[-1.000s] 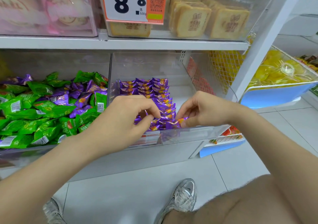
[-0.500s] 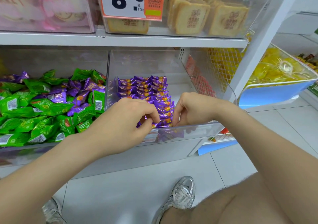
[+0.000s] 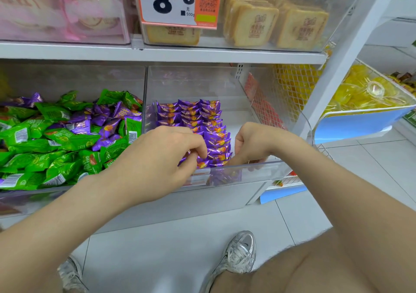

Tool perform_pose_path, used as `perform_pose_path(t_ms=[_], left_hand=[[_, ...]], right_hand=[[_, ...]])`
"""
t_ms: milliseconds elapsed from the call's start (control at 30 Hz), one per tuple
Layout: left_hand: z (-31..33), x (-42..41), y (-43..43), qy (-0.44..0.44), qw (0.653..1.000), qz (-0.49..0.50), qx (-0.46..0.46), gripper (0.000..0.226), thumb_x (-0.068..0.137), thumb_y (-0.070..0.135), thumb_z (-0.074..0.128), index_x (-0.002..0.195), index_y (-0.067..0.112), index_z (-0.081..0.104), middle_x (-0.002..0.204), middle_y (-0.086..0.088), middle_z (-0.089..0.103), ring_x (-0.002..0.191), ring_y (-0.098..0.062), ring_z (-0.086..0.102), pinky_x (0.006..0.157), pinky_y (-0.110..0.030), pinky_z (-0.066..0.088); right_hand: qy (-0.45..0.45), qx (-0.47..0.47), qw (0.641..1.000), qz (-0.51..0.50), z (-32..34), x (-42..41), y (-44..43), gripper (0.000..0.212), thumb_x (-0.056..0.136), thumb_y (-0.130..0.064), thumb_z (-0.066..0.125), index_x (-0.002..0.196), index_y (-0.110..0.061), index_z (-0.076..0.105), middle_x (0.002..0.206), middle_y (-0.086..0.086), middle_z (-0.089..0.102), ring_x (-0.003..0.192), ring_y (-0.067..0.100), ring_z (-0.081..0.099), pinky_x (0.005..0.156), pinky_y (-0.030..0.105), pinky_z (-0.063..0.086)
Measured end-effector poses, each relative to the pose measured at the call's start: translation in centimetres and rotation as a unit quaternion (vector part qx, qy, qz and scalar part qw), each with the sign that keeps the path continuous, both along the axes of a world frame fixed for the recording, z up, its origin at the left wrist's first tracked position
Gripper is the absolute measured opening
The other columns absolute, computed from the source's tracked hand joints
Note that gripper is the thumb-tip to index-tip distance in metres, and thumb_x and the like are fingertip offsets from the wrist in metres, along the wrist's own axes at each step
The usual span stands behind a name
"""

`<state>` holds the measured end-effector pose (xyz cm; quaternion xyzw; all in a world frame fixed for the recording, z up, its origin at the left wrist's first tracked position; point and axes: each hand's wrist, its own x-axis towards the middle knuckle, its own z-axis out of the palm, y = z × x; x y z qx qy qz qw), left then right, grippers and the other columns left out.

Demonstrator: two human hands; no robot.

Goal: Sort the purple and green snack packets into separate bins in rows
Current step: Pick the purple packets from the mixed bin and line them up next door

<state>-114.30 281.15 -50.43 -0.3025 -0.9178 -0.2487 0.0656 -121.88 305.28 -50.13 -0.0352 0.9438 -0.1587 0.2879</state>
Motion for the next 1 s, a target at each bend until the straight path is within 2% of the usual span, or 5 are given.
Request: perform_pose_path(t_ms=[267,467,567,700,1000], left_hand=[[2.3,0.8,-2.9,0.084,0.980,0.173,0.054,0.005,0.087,0.031,0.052,0.085,0.030,0.056,0.087,0.010,0.050,0.084,-0.019,0.052,0.074,-0.041,0.045],[2.9,-1.6,-11.4,-0.106,0.947,0.277,-0.120,0.012,0.093,0.034,0.062,0.101,0.026,0.067,0.102,0.000,0.068,0.104,-0.026,0.063,0.091,-0.041,0.050],[2.2,-2.9,-14.1,-0.115,0.936,0.272,-0.192,0.033,0.095,0.040,0.065,0.120,0.021,0.069,0.119,-0.011,0.069,0.119,-0.035,0.060,0.102,-0.041,0.047],[1.6,-5.6,-15.6,-0.076,0.951,0.241,-0.177,0.044,0.087,0.062,0.054,0.107,0.027,0.072,0.102,-0.004,0.071,0.107,-0.034,0.063,0.096,-0.046,0.052],[-1.2,-11.4,-14.9,-0.175,0.960,0.114,-0.185,0.100,0.072,0.037,0.089,0.156,0.024,0.036,0.147,0.000,0.053,0.128,-0.020,0.053,0.108,-0.034,0.046]], right_hand=[[0.282,-0.170,0.943,0.041,3.2,3.3,-4.5,0.001,0.088,-0.028,0.076,0.088,-0.028,0.078,0.073,-0.012,0.074,0.068,0.000,0.069,0.071,0.017,0.052],[0.378,-0.215,0.887,0.153,3.5,5.2,-12.3,0.014,0.086,-0.017,0.066,0.094,-0.026,0.074,0.082,-0.011,0.071,0.078,0.006,0.065,0.079,0.026,0.053],[0.378,-0.183,0.892,0.169,2.4,4.1,-14.9,0.017,0.087,-0.017,0.061,0.101,-0.025,0.068,0.093,-0.006,0.064,0.087,0.016,0.062,0.083,0.038,0.051],[0.315,-0.183,0.927,0.092,1.3,2.0,-17.4,0.015,0.092,-0.014,0.055,0.104,-0.021,0.049,0.100,-0.001,0.053,0.096,0.018,0.048,0.077,0.033,0.034],[0.119,-0.364,0.906,-0.180,1.3,0.0,-18.6,0.021,0.097,-0.019,0.060,0.117,-0.020,0.054,0.101,0.003,0.060,0.069,0.012,0.049,0.059,0.029,0.038]])
